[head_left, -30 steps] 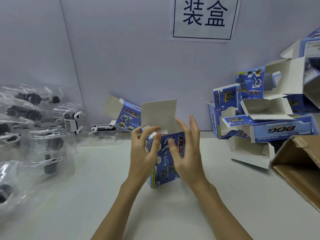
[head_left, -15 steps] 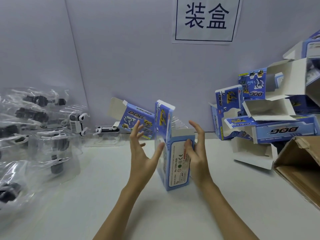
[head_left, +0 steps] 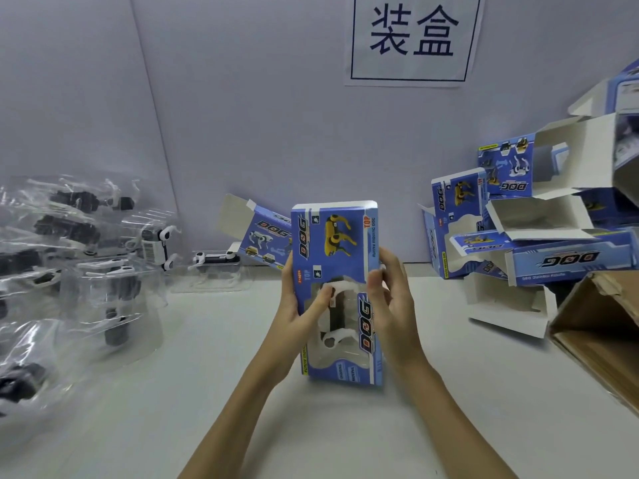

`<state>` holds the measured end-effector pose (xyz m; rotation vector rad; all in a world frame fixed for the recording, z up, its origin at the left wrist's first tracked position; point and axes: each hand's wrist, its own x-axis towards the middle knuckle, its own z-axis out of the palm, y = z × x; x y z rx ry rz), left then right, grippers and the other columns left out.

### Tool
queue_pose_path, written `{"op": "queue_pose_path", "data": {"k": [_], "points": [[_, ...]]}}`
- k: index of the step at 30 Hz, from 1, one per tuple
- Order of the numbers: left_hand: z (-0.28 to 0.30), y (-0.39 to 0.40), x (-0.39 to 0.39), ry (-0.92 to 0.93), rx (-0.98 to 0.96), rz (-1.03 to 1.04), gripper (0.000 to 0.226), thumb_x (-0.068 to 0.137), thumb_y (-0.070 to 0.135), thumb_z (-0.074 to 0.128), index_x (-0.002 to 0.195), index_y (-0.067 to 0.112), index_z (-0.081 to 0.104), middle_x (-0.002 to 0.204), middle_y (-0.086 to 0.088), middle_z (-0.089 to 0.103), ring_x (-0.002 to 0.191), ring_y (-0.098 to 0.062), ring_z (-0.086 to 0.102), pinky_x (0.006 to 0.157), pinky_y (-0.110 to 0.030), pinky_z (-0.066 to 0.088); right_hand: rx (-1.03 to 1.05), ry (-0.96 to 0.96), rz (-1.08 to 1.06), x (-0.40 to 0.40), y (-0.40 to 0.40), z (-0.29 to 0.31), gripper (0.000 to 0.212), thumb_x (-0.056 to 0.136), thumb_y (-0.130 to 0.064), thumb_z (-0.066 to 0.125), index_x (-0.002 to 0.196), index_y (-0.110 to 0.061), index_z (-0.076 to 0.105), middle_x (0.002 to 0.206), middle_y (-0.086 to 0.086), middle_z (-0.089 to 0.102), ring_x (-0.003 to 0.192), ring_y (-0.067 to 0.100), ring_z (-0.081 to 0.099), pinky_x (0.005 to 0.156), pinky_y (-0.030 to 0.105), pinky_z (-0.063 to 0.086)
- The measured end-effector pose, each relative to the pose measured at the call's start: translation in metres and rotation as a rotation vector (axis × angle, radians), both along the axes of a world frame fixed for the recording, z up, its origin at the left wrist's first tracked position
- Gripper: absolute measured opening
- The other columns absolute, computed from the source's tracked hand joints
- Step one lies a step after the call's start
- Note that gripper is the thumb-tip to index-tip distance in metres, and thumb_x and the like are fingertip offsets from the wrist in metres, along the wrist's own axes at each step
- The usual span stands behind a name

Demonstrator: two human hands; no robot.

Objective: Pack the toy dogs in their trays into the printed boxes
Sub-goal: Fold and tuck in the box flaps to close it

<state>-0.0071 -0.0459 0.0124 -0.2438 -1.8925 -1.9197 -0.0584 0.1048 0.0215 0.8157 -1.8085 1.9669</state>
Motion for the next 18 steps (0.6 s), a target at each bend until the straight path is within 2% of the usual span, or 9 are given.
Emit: {"op": "queue_pose_path", "data": {"k": [1,3,5,6,8,10,11,14,18], "points": [[0.002,0.0,0.001,-0.001,0.004,-0.013,0.062,0.092,0.052,0.068,0.137,0.074,0.032,0.141,0.019,0.062,0.128,-0.009,0.063,0.096,-0.028,0.058,0.01,-0.005,0.001,0.0,0.001,0.0,0.068,0.095,-0.07,0.051,0.144,-0.022,0.049,0.142,0.008,0.058,0.131,0.019,0.061,0.101,0.033,0.056],[0.005,0.001,0.004,0.006,0.001,0.006,0.053,0.09,0.056,0.07,0.128,0.075,0.039,0.137,0.02,0.063,0.127,-0.011,0.064,0.09,-0.026,0.06,0.023,-0.013,-0.004,0.0,0.0,0.001,0.05,0.096,-0.06,0.055,0.136,-0.031,0.053,0.131,0.0,0.064,0.12,0.009,0.065,0.091,0.025,0.057],[0.007,0.003,0.005,0.043,0.013,0.036,0.044,0.088,0.061,0.071,0.125,0.064,0.047,0.131,0.016,0.067,0.12,-0.014,0.068,0.083,-0.025,0.061,0.004,-0.02,-0.009,0.001,0.0,0.002,0.039,0.096,-0.053,0.056,0.128,-0.032,0.056,0.116,-0.005,0.067,0.104,0.004,0.068,0.08,0.02,0.057],[0.008,0.005,0.006,0.064,0.021,0.05,0.041,0.087,0.06,0.069,0.123,0.059,0.05,0.129,0.014,0.068,0.117,-0.015,0.07,0.082,-0.025,0.061,-0.021,-0.016,-0.011,0.003,0.0,0.002,0.043,0.095,-0.06,0.057,0.125,-0.029,0.059,0.109,-0.005,0.067,0.097,0.004,0.068,0.076,0.021,0.056],[0.012,0.01,0.008,0.113,0.021,0.085,0.028,0.09,0.057,0.064,0.117,0.059,0.055,0.124,0.017,0.071,0.113,-0.011,0.071,0.082,-0.021,0.059,-0.066,-0.002,-0.019,0.008,0.0,0.004,0.058,0.09,-0.077,0.056,0.118,-0.027,0.062,0.103,0.002,0.068,0.092,0.015,0.069,0.072,0.03,0.059],[0.014,0.013,0.009,0.123,0.041,0.095,0.026,0.092,0.056,0.061,0.114,0.066,0.056,0.122,0.021,0.071,0.112,-0.009,0.071,0.082,-0.02,0.059,-0.105,-0.004,-0.012,0.01,0.0,0.006,0.056,0.088,-0.081,0.055,0.107,-0.03,0.066,0.098,0.017,0.066,0.09,0.042,0.065,0.075,0.058,0.059],[0.015,0.014,0.009,0.109,0.057,0.091,0.031,0.091,0.057,0.062,0.12,0.066,0.055,0.123,0.02,0.071,0.114,-0.01,0.071,0.083,-0.023,0.06,-0.13,-0.022,-0.01,0.011,0.0,0.008,0.056,0.089,-0.08,0.055,0.102,-0.028,0.067,0.094,0.024,0.062,0.088,0.052,0.059,0.073,0.064,0.055],[0.014,0.013,0.007,0.052,0.134,0.057,0.055,0.091,0.052,0.064,0.143,0.043,0.048,0.127,0.01,0.072,0.118,-0.019,0.071,0.085,-0.032,0.063,-0.146,-0.054,-0.006,0.014,-0.002,0.011,0.051,0.091,-0.077,0.057,0.103,-0.028,0.068,0.096,0.023,0.063,0.091,0.053,0.06,0.074,0.067,0.054],[0.017,0.016,0.01,0.074,0.159,0.07,0.034,0.092,0.041,0.065,0.123,0.041,0.049,0.125,-0.008,0.07,0.106,-0.03,0.074,0.084,-0.043,0.063,-0.156,-0.07,0.018,0.013,-0.001,0.011,0.03,0.098,-0.05,0.059,0.108,-0.021,0.064,0.103,0.017,0.068,0.099,0.048,0.065,0.083,0.067,0.056]]}}
